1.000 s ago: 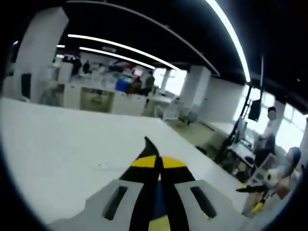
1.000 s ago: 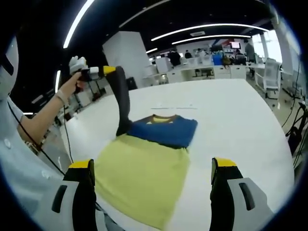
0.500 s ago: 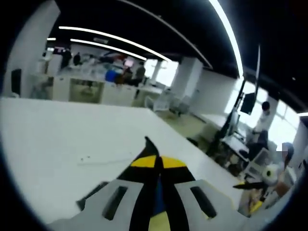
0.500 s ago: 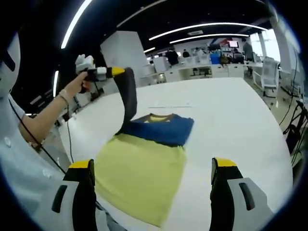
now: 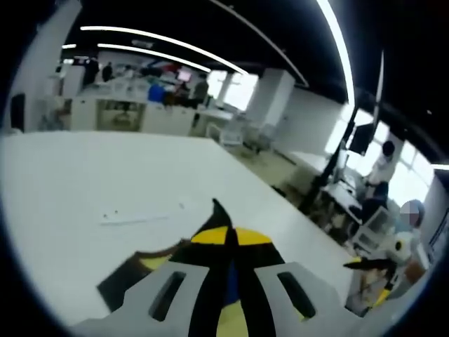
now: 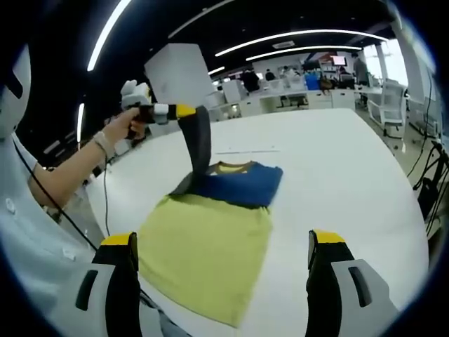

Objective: Fold the garment on the visible template until the final outline fits inside the template.

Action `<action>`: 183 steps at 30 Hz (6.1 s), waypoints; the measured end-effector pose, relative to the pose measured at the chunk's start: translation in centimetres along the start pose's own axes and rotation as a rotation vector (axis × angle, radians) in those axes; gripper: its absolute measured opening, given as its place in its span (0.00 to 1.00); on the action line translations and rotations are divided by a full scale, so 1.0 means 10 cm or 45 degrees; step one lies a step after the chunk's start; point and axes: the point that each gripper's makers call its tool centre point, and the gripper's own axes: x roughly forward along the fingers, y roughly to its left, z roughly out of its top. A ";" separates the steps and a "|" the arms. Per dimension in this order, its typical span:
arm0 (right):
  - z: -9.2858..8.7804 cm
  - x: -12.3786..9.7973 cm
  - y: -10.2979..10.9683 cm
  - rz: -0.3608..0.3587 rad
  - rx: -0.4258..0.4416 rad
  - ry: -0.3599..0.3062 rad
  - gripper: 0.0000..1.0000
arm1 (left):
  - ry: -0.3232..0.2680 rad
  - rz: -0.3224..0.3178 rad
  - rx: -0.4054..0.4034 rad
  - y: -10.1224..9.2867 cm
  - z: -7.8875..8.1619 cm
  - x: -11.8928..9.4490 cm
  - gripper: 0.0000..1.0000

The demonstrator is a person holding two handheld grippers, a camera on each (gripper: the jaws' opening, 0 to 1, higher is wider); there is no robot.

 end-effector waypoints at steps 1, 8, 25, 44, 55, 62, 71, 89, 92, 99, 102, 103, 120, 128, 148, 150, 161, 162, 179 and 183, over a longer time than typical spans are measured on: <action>0.00 0.00 0.00 -0.002 0.004 -0.002 1.00 | 0.004 -0.001 -0.003 0.00 -0.01 0.01 0.00; -0.03 -0.01 -0.01 -0.007 0.017 0.003 1.00 | 0.037 -0.014 -0.001 -0.05 -0.10 0.15 0.00; -0.06 0.01 0.00 -0.015 0.044 0.008 1.00 | 0.148 -0.033 -0.049 -0.05 -0.51 0.49 0.00; -0.08 0.01 -0.06 -0.044 0.071 0.021 1.00 | 0.279 -0.021 -0.058 -0.08 -0.87 0.81 0.00; -0.07 0.05 -0.09 -0.046 0.077 0.027 1.00 | 0.364 0.004 -0.093 -0.04 -1.06 1.01 0.00; -0.08 0.06 -0.16 -0.068 0.097 0.029 1.00 | 0.395 0.009 -0.112 -0.06 -1.22 1.11 0.00; -0.08 0.09 -0.18 -0.069 0.106 0.037 1.00 | 0.440 -0.018 -0.122 -0.13 -1.34 1.25 0.00; -0.16 0.12 -0.12 -0.092 0.137 0.044 1.00 | 0.504 -0.063 -0.137 -0.21 -1.58 1.40 0.00; -0.16 0.11 -0.10 -0.095 0.141 0.040 1.00 | 0.523 -0.074 -0.130 -0.26 -1.62 1.40 0.00; -0.17 0.10 -0.07 -0.099 0.139 0.040 1.00 | 0.528 -0.102 -0.125 -0.35 -1.66 1.39 0.05; -0.17 0.10 -0.06 -0.097 0.137 0.040 1.00 | 0.528 -0.109 -0.121 -0.38 -1.67 1.38 0.08; -0.17 0.10 -0.05 -0.096 0.134 0.041 1.00 | 0.524 -0.112 -0.119 -0.40 -1.66 1.38 0.09; -0.13 0.06 -0.04 -0.093 0.113 0.029 1.00 | 0.444 -0.146 -0.105 -0.57 -1.46 1.39 0.18; -0.14 0.06 -0.01 -0.082 0.100 0.029 1.00 | 0.417 -0.125 -0.026 -0.58 -1.37 1.33 0.30; -0.14 0.06 0.11 -0.041 0.052 0.018 1.00 | 0.352 -0.091 0.184 -0.63 -1.16 0.85 0.49; -0.15 0.06 0.12 -0.041 0.050 0.018 1.00 | 0.352 -0.093 0.197 -0.65 -1.16 0.82 0.49; -0.17 0.07 0.17 -0.018 0.024 0.030 1.00 | 0.311 -0.118 0.288 -0.76 -1.07 0.50 0.59; -0.17 0.07 0.17 -0.016 0.019 0.031 1.00 | 0.306 -0.123 0.299 -0.78 -1.07 0.46 0.60; -0.15 0.04 0.09 -0.049 0.005 0.011 1.00 | 0.288 -0.114 0.476 -0.90 -1.01 0.14 0.81; -0.13 0.02 0.10 -0.060 -0.009 0.002 1.00 | 0.265 -0.152 0.494 -0.98 -0.95 0.10 0.84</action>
